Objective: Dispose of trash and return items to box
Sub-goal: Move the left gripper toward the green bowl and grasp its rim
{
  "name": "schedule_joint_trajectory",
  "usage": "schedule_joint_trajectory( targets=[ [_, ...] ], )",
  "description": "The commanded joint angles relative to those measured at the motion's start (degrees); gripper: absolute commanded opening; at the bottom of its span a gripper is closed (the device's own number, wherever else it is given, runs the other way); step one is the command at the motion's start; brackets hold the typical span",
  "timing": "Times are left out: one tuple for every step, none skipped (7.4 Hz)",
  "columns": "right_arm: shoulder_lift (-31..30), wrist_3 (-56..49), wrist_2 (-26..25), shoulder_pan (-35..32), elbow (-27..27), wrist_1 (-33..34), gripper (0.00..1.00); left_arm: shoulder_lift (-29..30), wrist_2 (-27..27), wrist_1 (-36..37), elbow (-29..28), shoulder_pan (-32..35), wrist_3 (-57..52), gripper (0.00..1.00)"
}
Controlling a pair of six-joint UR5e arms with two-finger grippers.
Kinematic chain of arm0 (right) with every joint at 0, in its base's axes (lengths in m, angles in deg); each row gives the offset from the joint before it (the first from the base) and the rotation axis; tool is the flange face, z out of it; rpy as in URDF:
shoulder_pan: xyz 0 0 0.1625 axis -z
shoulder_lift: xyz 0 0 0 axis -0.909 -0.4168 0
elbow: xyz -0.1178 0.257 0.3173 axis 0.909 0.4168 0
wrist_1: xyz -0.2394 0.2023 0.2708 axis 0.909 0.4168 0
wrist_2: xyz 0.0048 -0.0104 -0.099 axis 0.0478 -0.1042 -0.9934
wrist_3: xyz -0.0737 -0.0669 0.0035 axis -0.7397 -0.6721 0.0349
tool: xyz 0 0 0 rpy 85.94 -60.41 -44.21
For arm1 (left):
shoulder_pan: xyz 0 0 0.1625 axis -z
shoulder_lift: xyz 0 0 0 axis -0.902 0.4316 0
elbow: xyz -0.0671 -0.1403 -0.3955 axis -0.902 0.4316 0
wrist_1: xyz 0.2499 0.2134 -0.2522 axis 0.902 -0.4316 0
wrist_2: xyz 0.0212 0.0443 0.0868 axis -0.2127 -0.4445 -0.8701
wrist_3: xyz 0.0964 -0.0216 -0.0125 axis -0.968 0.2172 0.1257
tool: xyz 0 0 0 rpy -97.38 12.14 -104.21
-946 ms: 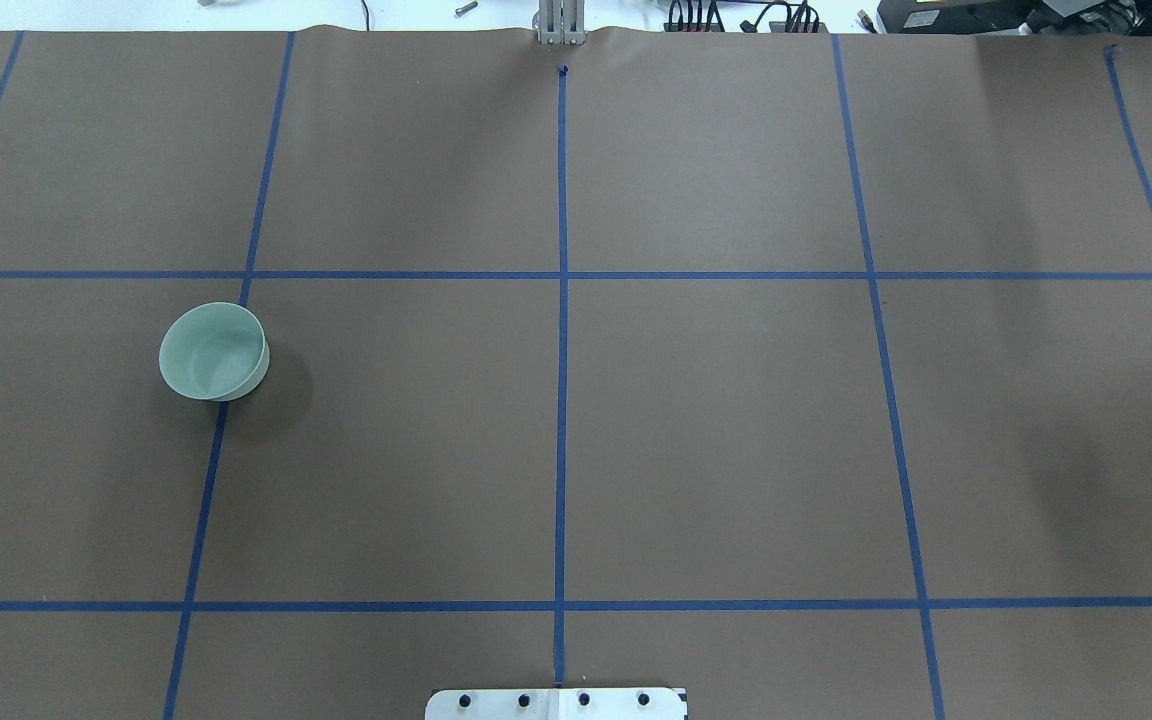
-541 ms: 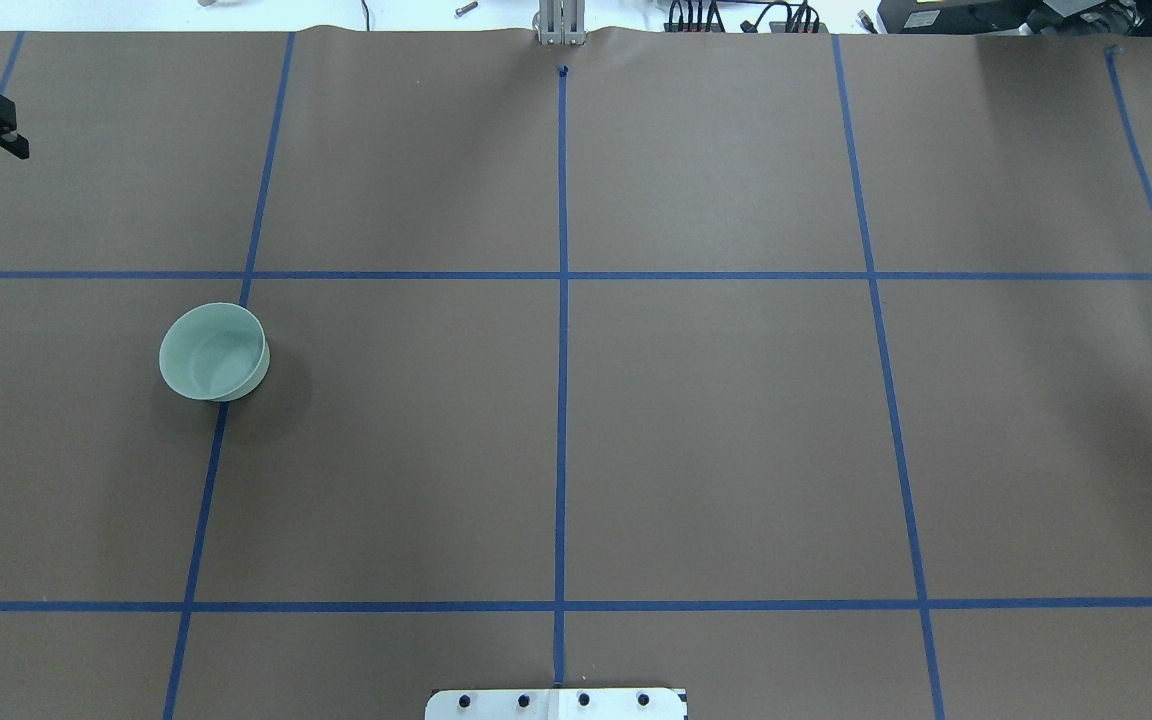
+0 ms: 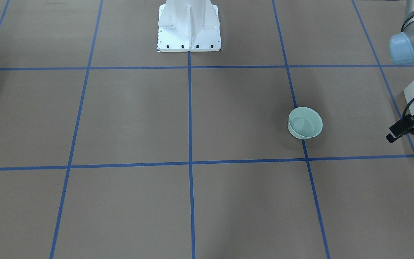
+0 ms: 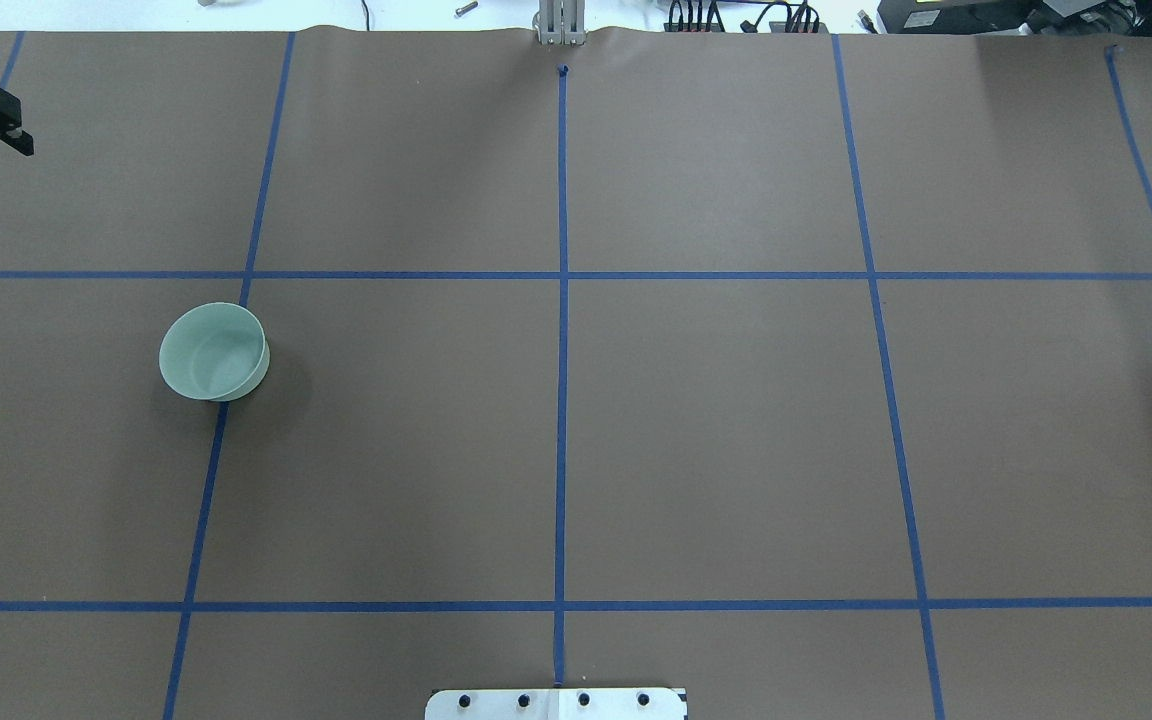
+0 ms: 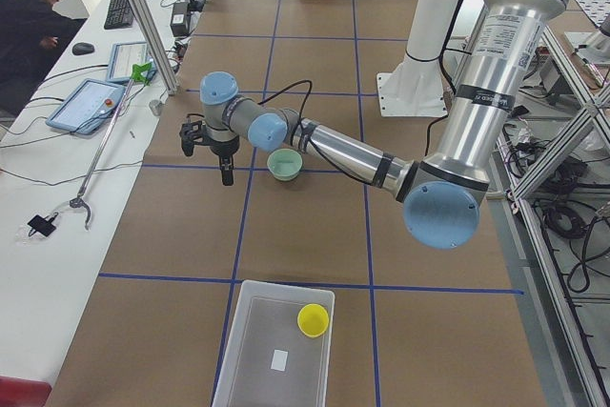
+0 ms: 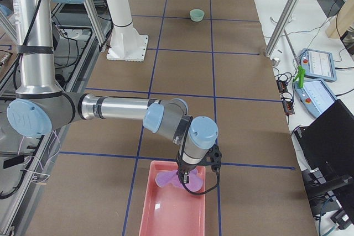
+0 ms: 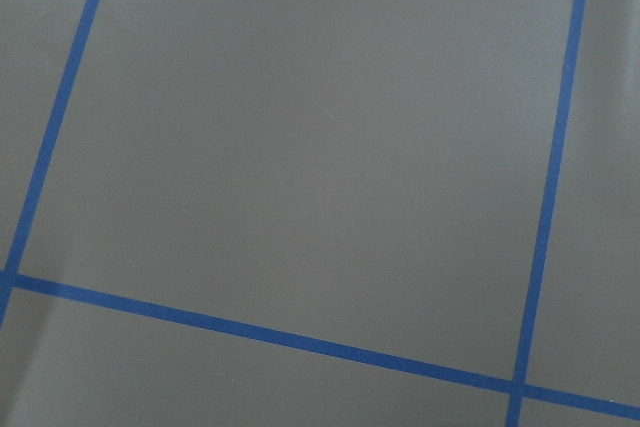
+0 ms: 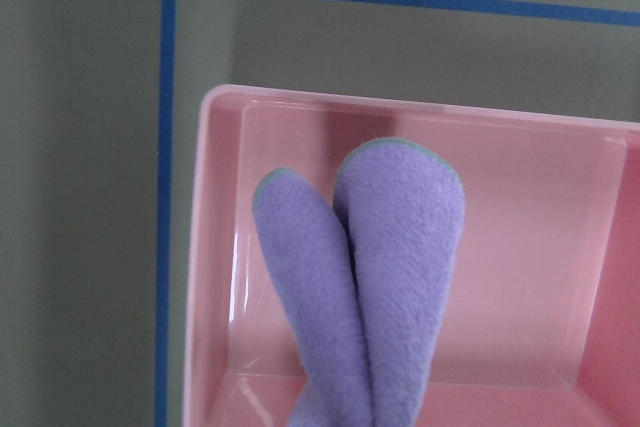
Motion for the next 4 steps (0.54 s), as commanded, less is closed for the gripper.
schedule_joint_trajectory(
  targets=[
    [0.4, 0.0, -0.2, -0.1, 6.5, -6.2, 0.00, 0.6, -1.5, -6.0, -6.0, -1.0, -0.2, 0.98],
    [0.0, -0.1, -0.6, -0.1, 6.5, -6.3, 0.00, 0.6, -1.6, -9.6, -9.0, -1.2, -0.2, 0.98],
    [-0.2, 0.0, -0.7, -0.1, 6.3, -6.3, 0.06, 0.6, -1.7, -11.0, -9.4, -2.4, 0.6, 0.98],
    [-0.3, 0.0, -0.6, -0.1, 6.4, -6.4, 0.68, 0.6, -1.7, -11.0, -9.4, -3.3, 1.3, 0.98]
  ],
)
